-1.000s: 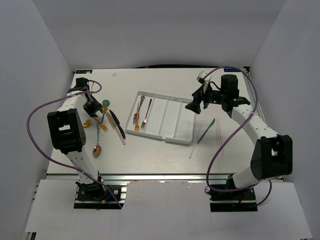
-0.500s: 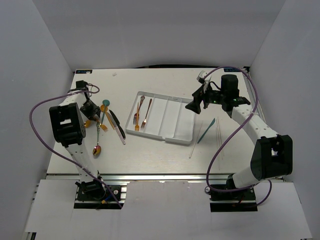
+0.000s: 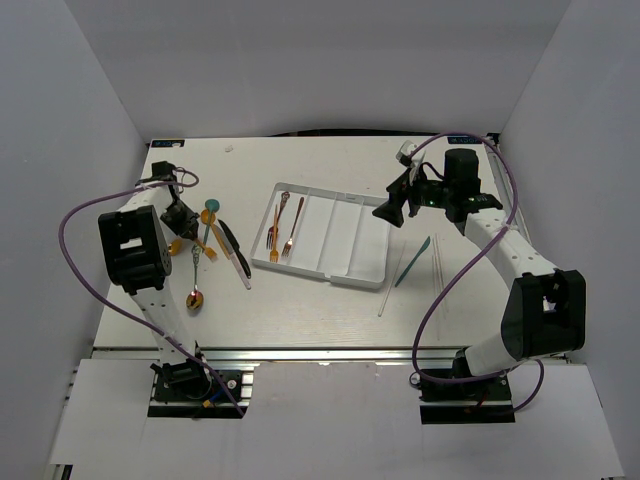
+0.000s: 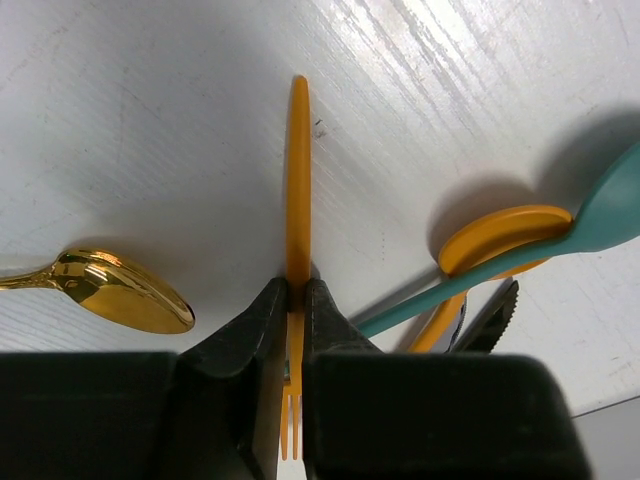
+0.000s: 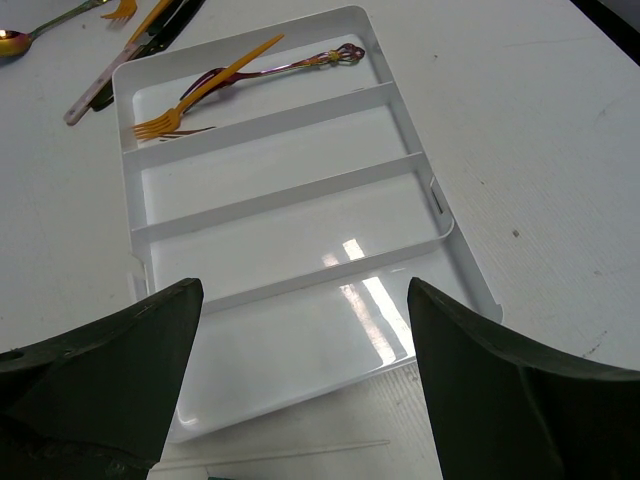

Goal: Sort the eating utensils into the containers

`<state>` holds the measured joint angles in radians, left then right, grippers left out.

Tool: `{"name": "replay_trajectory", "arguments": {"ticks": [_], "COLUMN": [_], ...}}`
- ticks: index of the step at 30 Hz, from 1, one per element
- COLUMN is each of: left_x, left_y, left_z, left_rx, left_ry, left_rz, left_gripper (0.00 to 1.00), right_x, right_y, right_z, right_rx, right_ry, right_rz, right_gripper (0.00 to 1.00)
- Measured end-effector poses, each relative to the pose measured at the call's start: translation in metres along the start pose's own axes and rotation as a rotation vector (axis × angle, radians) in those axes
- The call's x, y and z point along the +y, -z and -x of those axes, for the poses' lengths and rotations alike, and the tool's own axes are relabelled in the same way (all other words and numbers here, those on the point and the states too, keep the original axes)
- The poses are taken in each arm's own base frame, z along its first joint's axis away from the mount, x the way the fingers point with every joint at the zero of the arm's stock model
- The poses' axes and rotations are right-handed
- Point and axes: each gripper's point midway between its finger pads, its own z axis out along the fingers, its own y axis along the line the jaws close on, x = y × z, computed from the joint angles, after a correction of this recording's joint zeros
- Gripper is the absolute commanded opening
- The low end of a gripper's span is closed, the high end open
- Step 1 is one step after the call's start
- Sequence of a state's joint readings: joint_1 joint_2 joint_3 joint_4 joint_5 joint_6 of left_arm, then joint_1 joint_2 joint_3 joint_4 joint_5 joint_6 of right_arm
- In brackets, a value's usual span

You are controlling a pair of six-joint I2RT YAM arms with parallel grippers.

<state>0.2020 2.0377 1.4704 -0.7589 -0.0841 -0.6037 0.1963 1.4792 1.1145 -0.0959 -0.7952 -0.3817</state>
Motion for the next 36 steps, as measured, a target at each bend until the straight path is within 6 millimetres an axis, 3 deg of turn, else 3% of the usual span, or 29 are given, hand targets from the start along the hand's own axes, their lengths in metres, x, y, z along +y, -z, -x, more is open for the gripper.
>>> {"name": "replay_trajectory", "arguments": {"ticks": [7, 14, 18, 25, 28, 30, 34, 36], "left_x": [-0.003, -0.023, -0.037, -0.084, -0.120, -0.147, -0.184, -0.195], "left_y": [0.001, 0.018, 0.043, 0.119, 0.143, 0.150, 0.150, 0.146], "left_z": [-0.001, 0.011, 0.017, 0.020, -0.003, -0.031, -0.092, -0.112], "left_rx": [0.007, -0.007, -0.028, -0.115, -0.120, -0.101, -0.028, -0.007], "left_ry": [0.004, 0.020, 0.028, -0.038, -0.135, -0.223, -0.382, -0.439], "left_rz": [-0.017, -0.099, -0.186, -0.431, -0.534, -0.581, -0.623, -0.624], "left_gripper": [0.03, 0.00, 0.00, 0.00, 0.00, 0.00, 0.00, 0.00], "right_x": [-0.001, -0.005, -0.006, -0.005, -0.004, -0.003, -0.002, -0.002], "right_y": [0.000, 0.003, 0.004, 0.004, 0.004, 0.004, 0.004, 0.005], "right_z": [0.000, -0.001, -0.001, -0.001, -0.001, -0.001, -0.002, -0.002], "right_rx": [0.000, 0.000, 0.000, -0.001, -0.002, -0.002, 0.000, 0.002], "right_ry": [-0.001, -0.004, -0.006, -0.008, -0.009, -0.010, -0.014, -0.016], "right_rz": [-0.001, -0.013, -0.017, -0.011, -0.005, -0.003, 0.001, 0.002], "right_gripper": [0.89, 0.89, 0.89, 0.89, 0.89, 0.89, 0.89, 0.89]}}
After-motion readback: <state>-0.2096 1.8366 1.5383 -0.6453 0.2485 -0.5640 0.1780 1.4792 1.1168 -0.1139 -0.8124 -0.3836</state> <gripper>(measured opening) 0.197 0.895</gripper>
